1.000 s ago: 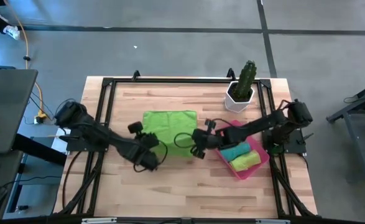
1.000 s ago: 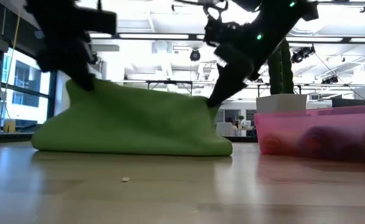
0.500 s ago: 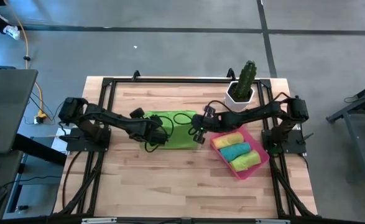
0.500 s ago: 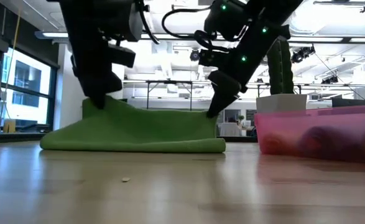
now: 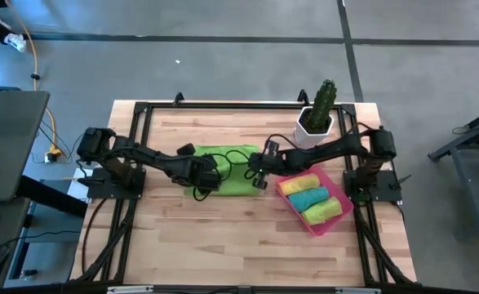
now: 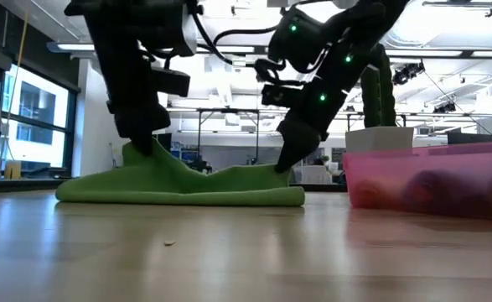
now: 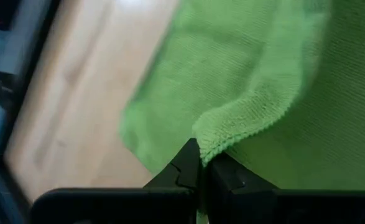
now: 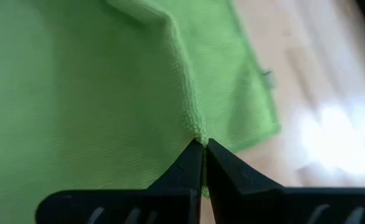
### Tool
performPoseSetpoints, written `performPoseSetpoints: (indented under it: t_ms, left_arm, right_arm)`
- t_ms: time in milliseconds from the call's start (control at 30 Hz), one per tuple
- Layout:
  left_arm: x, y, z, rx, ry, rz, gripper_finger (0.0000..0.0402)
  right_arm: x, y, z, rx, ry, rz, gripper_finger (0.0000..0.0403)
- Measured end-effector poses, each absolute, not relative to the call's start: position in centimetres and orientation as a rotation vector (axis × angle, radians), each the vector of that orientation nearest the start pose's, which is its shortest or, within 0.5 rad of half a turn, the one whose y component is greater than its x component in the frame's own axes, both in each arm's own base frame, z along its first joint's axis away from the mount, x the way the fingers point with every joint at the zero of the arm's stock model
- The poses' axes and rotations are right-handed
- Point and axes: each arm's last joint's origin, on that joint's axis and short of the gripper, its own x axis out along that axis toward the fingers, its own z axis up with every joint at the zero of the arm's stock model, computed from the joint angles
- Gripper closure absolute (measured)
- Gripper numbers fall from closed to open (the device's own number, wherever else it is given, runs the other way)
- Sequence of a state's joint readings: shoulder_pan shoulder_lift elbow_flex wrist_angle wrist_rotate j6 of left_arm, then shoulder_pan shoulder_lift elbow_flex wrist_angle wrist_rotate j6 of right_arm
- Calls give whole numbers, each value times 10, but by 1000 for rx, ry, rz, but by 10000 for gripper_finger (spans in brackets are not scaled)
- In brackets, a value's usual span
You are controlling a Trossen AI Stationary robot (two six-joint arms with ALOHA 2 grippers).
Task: Roll microfiber towels into tight, uniform cylinder then place into a basket
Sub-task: Fold the green microfiber towel
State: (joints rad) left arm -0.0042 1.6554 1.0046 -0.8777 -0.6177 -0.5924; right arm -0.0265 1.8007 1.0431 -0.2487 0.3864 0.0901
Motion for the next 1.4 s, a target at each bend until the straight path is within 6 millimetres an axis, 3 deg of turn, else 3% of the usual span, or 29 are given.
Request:
performPoseSetpoints:
  t_ms: [200, 500, 1167, 1400]
  left_arm:
    - [275, 39, 176, 93, 1251, 973, 401]
    - [271, 68, 173, -11, 1290, 1038, 401]
    - [268, 73, 170, -57, 1313, 1028, 401]
    - [268, 73, 170, -61, 1308, 1036, 401]
  right_arm:
    - [351, -39, 155, -157, 963, -516, 399]
    - [347, -71, 154, -101, 979, -498, 399]
    - [352, -79, 157, -113, 920, -406, 395]
    - [353, -79, 158, -193, 933, -387, 339]
